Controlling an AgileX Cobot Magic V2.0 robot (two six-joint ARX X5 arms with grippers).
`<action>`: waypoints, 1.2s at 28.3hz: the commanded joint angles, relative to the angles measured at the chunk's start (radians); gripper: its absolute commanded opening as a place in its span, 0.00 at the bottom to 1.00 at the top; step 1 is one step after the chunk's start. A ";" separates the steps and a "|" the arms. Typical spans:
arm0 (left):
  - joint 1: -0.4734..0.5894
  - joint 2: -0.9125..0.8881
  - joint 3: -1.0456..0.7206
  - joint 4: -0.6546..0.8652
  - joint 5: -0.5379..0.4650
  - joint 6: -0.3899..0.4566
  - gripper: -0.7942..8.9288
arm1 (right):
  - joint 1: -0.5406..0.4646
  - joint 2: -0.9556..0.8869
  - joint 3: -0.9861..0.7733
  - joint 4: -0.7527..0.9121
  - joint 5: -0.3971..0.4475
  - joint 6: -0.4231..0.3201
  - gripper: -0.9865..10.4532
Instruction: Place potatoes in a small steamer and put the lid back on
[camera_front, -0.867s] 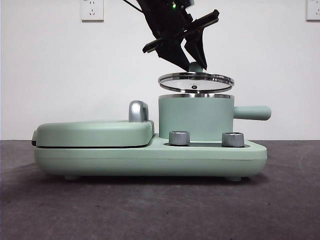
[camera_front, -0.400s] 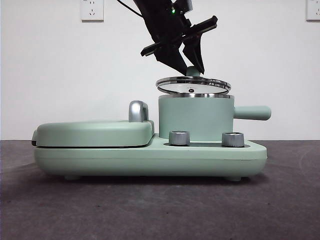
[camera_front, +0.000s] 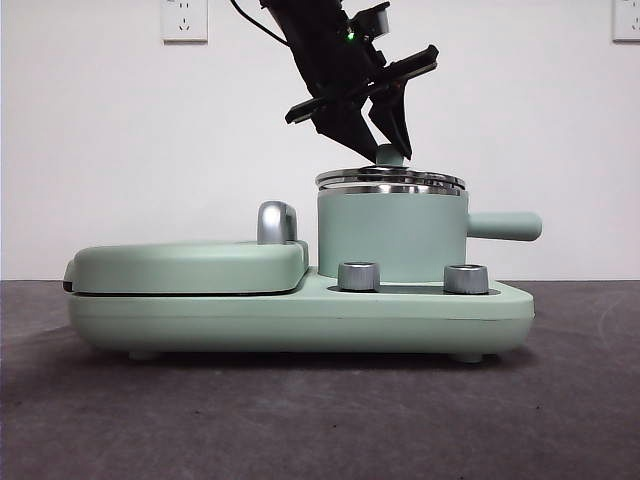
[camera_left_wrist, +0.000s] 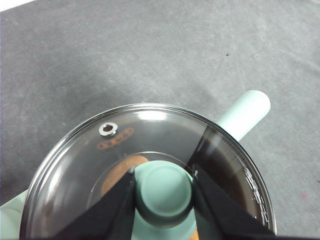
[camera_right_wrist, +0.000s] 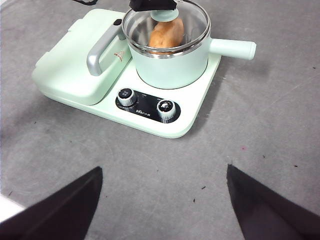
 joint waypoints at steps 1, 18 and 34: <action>-0.008 0.028 0.028 0.025 0.002 -0.009 0.09 | 0.007 0.003 0.006 0.014 0.000 0.014 0.42; -0.028 0.039 0.028 -0.013 0.013 -0.023 0.09 | 0.007 0.004 0.006 0.034 0.000 0.014 0.42; -0.032 0.056 0.028 0.003 0.047 0.064 0.09 | 0.007 0.004 0.006 0.033 0.000 0.010 0.42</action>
